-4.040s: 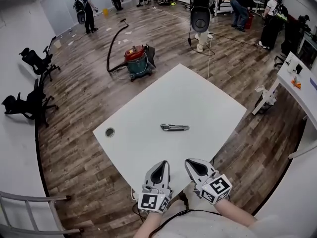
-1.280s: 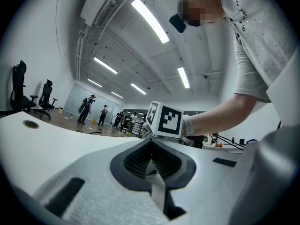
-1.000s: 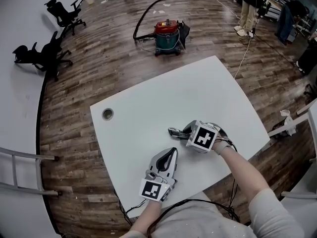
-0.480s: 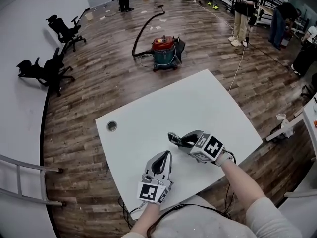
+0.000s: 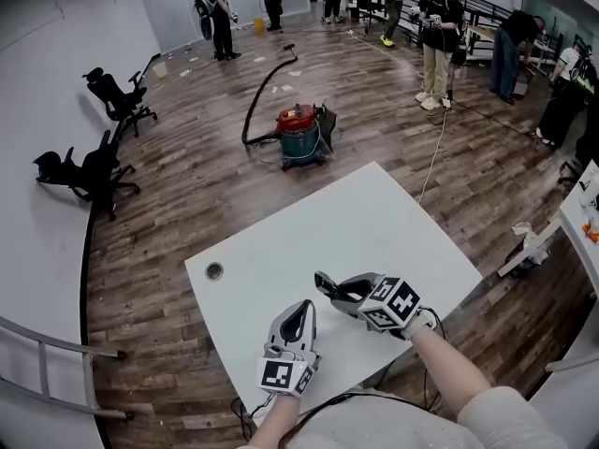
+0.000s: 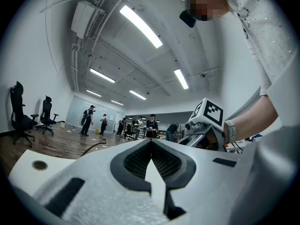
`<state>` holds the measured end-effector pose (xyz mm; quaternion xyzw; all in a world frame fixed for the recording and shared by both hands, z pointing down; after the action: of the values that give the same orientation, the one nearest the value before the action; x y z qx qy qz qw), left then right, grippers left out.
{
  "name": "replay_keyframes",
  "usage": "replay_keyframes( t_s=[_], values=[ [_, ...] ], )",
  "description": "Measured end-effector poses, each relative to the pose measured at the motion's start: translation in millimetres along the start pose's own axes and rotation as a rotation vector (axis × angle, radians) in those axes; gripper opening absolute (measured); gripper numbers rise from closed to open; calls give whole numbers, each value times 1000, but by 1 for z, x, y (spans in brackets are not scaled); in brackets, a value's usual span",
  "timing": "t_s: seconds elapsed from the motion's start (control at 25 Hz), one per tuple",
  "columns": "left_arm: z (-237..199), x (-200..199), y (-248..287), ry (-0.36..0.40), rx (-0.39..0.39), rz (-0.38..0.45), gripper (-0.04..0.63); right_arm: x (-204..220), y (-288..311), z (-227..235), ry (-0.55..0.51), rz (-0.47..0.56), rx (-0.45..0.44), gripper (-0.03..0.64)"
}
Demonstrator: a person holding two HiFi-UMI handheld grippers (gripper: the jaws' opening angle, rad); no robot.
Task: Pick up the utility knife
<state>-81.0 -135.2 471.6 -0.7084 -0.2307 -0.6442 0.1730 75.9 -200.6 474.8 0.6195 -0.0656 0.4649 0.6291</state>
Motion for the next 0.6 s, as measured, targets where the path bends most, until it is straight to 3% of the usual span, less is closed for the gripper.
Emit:
replay_keyframes(
  t_s=[0.32,0.6],
  values=[
    [-4,-13,0,8,-12,10,8,-5,-20,-14,36,136,12,133],
    [-12,-15,-3,3,-34,14,8,0,-20,-22,135,304,-23,133]
  ],
)
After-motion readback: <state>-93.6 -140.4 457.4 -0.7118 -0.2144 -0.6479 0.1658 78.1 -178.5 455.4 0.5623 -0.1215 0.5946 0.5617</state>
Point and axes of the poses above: the fingertips, and each gripper's own axes: y forward along the fingers, z to its right, x out of its underside, the point moved 8 cm from there along -y, backward along the fingers, and after that the axes turned 9 degrees about -z, right-handed, at the moved point
